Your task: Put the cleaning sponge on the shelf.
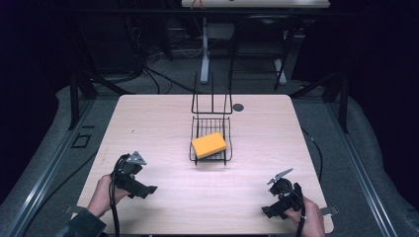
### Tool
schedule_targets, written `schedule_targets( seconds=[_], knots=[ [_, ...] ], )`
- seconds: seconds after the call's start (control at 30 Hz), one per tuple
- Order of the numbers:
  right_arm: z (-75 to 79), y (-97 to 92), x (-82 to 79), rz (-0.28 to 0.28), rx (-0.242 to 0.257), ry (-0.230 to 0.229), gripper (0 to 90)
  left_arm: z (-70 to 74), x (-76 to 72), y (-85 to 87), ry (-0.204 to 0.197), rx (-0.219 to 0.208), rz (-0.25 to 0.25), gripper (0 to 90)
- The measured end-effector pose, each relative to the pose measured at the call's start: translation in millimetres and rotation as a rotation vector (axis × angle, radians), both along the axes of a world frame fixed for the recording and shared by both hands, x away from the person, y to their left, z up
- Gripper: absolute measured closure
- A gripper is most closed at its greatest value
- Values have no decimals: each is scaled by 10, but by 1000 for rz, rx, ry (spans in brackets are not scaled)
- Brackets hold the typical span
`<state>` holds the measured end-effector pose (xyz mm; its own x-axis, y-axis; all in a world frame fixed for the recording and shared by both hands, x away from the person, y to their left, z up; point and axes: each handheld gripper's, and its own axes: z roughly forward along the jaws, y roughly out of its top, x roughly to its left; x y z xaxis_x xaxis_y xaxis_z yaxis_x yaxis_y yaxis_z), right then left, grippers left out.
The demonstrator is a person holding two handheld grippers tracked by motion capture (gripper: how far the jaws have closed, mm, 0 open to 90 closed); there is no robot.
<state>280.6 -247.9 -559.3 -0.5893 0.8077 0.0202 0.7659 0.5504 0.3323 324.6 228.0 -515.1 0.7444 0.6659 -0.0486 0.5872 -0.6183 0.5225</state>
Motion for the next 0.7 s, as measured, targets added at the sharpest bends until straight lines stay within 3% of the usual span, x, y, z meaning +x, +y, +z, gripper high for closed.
schedule_targets(
  seconds=[0.33, 0.47, 0.7],
  knots=[
    [-4, 7, -3, 2, -4, -1, 26, -219, -126, 55, 38, 18, 16, 27],
    [0, 6, 2, 4, -6, -2, 26, -293, -117, 78, 61, 34, 25, 22],
    [-14, -5, 17, 5, -7, -2, 27, -315, -66, 78, 60, 45, 29, 8]
  ],
)
